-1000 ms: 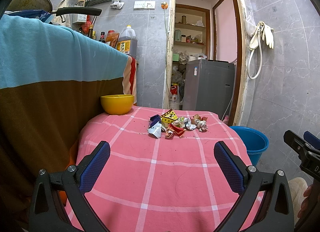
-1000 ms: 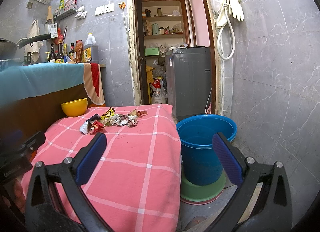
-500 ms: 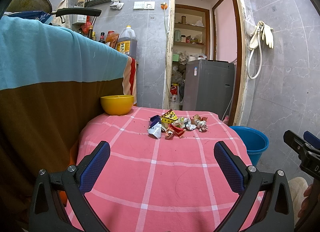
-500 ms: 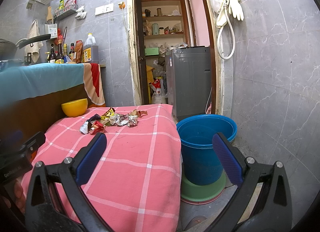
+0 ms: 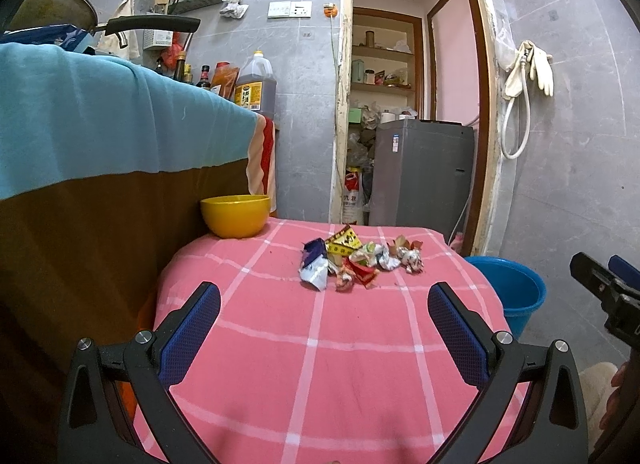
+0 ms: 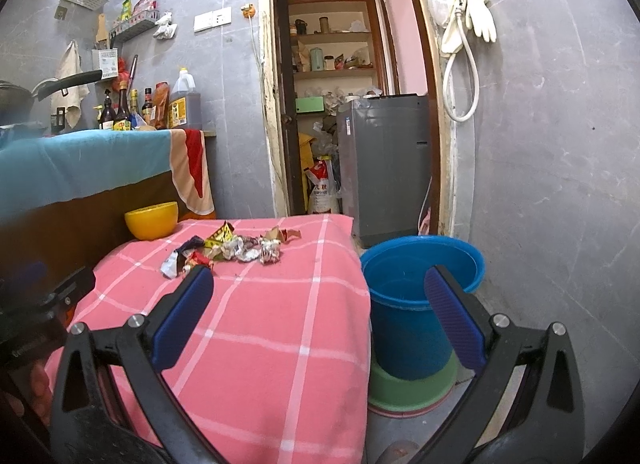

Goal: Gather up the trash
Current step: 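Grasp the blue wrapper with the left tool while the right tool grasps the white crumpled paper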

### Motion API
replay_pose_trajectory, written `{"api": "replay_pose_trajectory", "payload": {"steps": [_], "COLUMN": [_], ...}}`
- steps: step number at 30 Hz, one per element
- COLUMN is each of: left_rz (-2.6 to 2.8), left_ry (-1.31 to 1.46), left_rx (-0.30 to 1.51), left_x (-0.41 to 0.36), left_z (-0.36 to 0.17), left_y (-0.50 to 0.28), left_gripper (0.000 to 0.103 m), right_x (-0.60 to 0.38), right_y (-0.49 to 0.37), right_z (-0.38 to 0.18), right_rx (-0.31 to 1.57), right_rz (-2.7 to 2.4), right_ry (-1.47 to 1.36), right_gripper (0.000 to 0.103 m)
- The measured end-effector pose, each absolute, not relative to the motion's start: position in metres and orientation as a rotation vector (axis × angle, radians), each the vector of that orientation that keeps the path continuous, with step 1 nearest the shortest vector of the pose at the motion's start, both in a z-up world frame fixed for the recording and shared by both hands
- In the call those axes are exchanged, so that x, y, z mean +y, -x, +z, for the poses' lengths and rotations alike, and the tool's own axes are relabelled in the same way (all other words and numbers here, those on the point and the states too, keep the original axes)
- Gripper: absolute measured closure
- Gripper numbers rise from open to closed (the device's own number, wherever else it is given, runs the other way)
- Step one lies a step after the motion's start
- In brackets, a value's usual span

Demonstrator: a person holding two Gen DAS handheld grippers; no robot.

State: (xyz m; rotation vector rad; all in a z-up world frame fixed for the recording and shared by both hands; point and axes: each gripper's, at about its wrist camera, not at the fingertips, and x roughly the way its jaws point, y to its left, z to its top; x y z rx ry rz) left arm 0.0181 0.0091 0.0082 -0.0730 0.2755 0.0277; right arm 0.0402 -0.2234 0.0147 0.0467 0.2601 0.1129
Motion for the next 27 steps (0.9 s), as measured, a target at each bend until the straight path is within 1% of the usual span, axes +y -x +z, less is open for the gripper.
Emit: {"api": "replay_pose_trajectory", "payload": {"steps": [11, 16, 23, 27], "left_rz": [0.066, 0.066, 0.060, 0.054], "left_ry": [0.100, 0.097, 0.097, 0.098], "left_rx": [0.256, 0.282, 0.337, 0.424], "left_x": [0.033, 0.038, 0.044, 0.048], "left_z": [0.024, 0.026, 0.021, 0.008], "left_y": [-0.074, -0.107, -0.150, -0.176], "left_gripper": [0.001, 0.001, 0.001, 0.001], "right_x": [-0.213, -0.207, -0.196, -0.188], "right_y": [-0.097, -0.127, -0.176, -0.205], "right_z": [0.040, 0.045, 0.040, 0.031], "right_rx": [0.215, 0.205, 0.250, 0.325], "right_rz": [0.162, 0.197, 0.254, 0.267], "right_ry": [-0.025, -0.009, 0.008, 0.020], "right_gripper": [0.000, 0.000, 0.000, 0.000]}}
